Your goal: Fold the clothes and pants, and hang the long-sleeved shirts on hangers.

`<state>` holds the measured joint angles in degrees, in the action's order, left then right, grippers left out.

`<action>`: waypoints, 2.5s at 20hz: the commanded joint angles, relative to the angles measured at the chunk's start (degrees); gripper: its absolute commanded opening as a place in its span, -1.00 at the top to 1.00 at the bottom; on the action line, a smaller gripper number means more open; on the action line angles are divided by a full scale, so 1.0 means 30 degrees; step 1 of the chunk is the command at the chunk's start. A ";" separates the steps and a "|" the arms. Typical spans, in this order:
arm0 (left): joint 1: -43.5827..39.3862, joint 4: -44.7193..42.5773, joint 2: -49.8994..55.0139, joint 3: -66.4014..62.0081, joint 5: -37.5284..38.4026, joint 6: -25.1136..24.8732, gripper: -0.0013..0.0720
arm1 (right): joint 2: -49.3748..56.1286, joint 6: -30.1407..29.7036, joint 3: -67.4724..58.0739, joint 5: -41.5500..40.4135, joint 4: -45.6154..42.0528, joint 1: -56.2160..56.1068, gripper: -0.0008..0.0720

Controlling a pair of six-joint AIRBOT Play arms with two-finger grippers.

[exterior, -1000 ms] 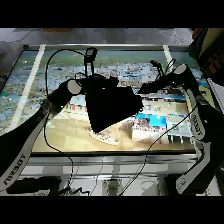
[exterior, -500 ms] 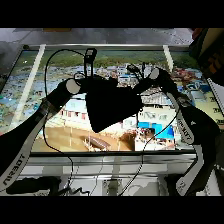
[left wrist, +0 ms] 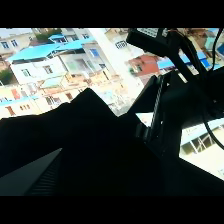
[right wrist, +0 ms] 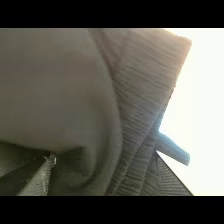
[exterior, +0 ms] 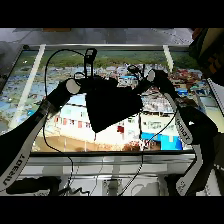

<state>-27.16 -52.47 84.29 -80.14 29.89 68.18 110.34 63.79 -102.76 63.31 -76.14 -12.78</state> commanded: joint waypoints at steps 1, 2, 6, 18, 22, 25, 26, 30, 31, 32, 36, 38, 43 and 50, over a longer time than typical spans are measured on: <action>0.0015 -0.0007 0.0007 0.0007 -0.0007 -0.0007 -0.97 | 0.0685 0.1814 -0.0015 0.0007 -0.0678 -0.0022 -0.92; 0.0015 -0.0015 0.0007 0.0007 -0.0007 -0.0007 -0.97 | 0.0896 0.1982 -0.0022 0.0029 -0.0729 -0.0015 -0.91; 0.0015 -0.0015 0.0007 0.0007 -0.0007 -0.0007 -0.97 | 0.1406 0.2783 -0.0452 0.0364 -0.0452 0.1137 -0.59; 0.0015 -0.0015 0.0007 0.0007 -0.0007 -0.0007 -0.97 | 0.4838 0.2441 -0.0503 0.7380 1.2072 0.4488 -0.33; 0.0044 -0.0029 0.0007 0.0007 -0.0007 -0.0015 -0.97 | 0.5005 0.2433 -0.0743 0.5093 1.3959 0.3045 -0.95; 0.0350 -0.0029 0.0007 0.0007 -0.0007 -0.0007 -0.97 | 0.5005 0.2608 -0.1129 0.4022 1.4732 0.1902 -0.96; 0.0532 -0.0022 0.0000 0.0007 -0.0007 -0.0007 -0.97 | 0.5020 0.2856 -0.1122 0.3876 1.4826 0.1435 -0.95; 0.1435 -0.0022 -0.0007 0.0007 0.0277 -0.0007 -0.96 | 0.5042 0.3075 -0.1122 0.1967 1.4732 -0.0860 -0.90; 0.1756 -0.0022 -0.0036 0.0007 0.0663 -0.0007 -0.94 | 0.5042 0.3067 -0.1122 0.1290 1.4753 -0.1377 -0.54; 0.2076 -0.0029 -0.0080 0.0007 0.1166 -0.0007 -0.72 | 0.5042 0.3075 -0.1122 0.0750 1.4783 -0.1829 0.24; 0.3818 -0.0029 -0.0437 0.0000 0.3774 -0.0007 0.03 | 0.5013 0.3045 -0.1129 0.0758 1.6283 -0.2455 0.91; 0.4787 -0.0029 -0.0823 0.0000 0.4546 -0.0015 0.03 | 0.4918 0.2448 -0.1129 0.1341 1.8433 -0.2055 0.91; 0.6834 -0.0029 -0.2798 0.0000 0.4779 -0.0029 0.03 | 0.3534 0.0780 -0.1122 0.2769 2.1427 0.0342 0.91; 0.7227 -0.0022 -0.4087 0.0007 0.5610 -0.0015 0.03 | 0.2550 0.1668 -0.1122 0.5173 1.3362 0.3213 -0.33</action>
<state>-5.93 -52.53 72.97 -80.12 45.08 68.16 118.67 67.35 -106.10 75.50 -23.49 -5.82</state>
